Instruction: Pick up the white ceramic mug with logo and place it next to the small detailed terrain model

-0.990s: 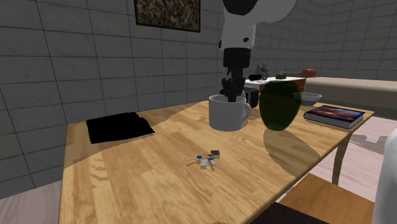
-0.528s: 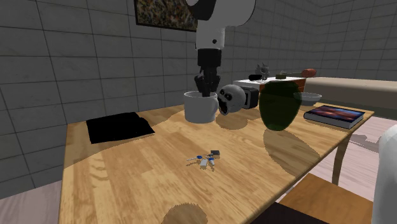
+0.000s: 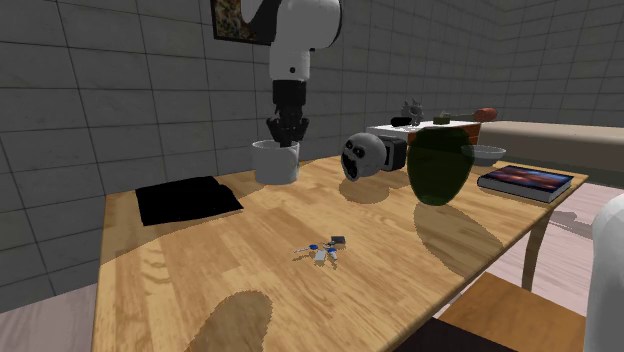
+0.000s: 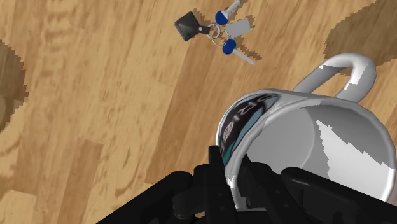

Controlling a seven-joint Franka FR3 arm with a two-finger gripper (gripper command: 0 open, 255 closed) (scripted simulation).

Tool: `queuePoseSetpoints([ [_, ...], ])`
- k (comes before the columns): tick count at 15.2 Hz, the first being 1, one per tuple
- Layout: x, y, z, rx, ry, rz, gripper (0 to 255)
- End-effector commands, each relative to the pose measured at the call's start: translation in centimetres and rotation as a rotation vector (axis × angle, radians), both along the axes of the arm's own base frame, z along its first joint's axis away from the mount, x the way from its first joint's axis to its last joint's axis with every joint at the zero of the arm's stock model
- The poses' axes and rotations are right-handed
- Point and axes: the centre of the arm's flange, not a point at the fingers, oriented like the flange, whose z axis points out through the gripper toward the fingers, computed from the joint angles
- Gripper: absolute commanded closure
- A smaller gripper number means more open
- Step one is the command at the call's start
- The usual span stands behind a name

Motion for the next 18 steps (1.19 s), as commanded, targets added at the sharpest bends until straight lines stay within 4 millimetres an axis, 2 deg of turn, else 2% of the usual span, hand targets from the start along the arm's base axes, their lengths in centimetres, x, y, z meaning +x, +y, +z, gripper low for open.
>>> queuePoseSetpoints([
  [1,2.6,0.0,0.1,0.001,0.000,0.000,255],
  [10,14.5,-0.5,0.1,0.001,0.000,0.000,255],
  [11,15.3,-0.5,0.1,0.001,0.000,0.000,255],
  [18,15.3,-0.5,-3.6,0.001,0.000,0.000,255],
])
